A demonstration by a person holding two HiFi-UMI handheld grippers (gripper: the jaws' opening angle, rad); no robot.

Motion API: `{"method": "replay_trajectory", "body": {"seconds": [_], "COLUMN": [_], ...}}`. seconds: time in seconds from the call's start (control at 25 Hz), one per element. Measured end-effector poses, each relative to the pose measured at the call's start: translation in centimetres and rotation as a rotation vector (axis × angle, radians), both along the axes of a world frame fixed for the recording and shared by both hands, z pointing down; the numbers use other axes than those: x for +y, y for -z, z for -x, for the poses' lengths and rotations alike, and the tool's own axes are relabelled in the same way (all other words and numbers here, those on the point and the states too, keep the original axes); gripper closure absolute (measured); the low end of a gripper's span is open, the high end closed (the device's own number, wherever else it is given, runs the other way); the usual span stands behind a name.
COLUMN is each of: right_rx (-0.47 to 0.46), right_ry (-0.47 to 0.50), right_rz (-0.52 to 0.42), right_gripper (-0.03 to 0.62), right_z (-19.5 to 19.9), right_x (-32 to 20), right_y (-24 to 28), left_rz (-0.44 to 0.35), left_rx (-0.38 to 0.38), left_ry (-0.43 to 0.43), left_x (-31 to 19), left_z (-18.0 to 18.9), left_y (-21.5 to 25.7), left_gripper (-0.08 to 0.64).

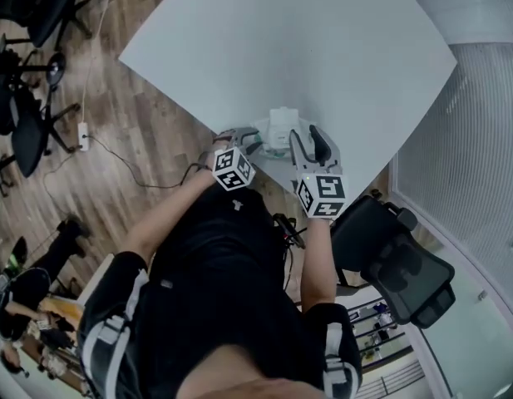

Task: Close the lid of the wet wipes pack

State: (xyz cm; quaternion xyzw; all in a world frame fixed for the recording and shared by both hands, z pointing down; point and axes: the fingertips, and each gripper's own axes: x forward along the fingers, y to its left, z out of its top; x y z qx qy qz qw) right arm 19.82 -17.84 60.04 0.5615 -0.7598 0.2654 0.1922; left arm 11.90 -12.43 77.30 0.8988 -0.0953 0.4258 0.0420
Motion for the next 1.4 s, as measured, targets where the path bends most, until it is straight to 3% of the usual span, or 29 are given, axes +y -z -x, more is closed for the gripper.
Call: {"method": "replay_trajectory", "body": {"seconds": [0.12, 0.36, 0.72, 1.16, 1.4], "right_rx": [0.012, 0.075, 0.149, 0.163, 0.151], "right_ry": [0.081, 0.352, 0.69, 0.848, 0.882], "right_rz": [0.079, 0.291, 0.489, 0.638, 0.661], "right_gripper": [0.391, 0.391, 0.4, 0.399, 0.443], "right_z": [0.3, 1.2, 2.7, 3.2, 2.9], "right_x": [-1.3, -3.1, -4.5, -4.2, -3.7], "right_y": [-2.7, -9.3, -15.6, -19.5, -18.8], "left_rz": [0.045, 0.082, 0.107, 0.141, 0.137], "left_rx": [-0.037, -0.051, -0.059, -0.046, -0.047], "left_ry": [-0.031, -0.059, -0.071, -0.081, -0.087], "left_x": [0.3, 0.0, 0.0, -0.1, 0.1], "left_z": [0.2, 0.3, 0.7, 0.6, 0.1], "left_y": [-1.8, -2.4, -2.6, -2.4, -2.0], "left_gripper": [0.428, 0.426, 0.423, 0.423, 0.423]}}
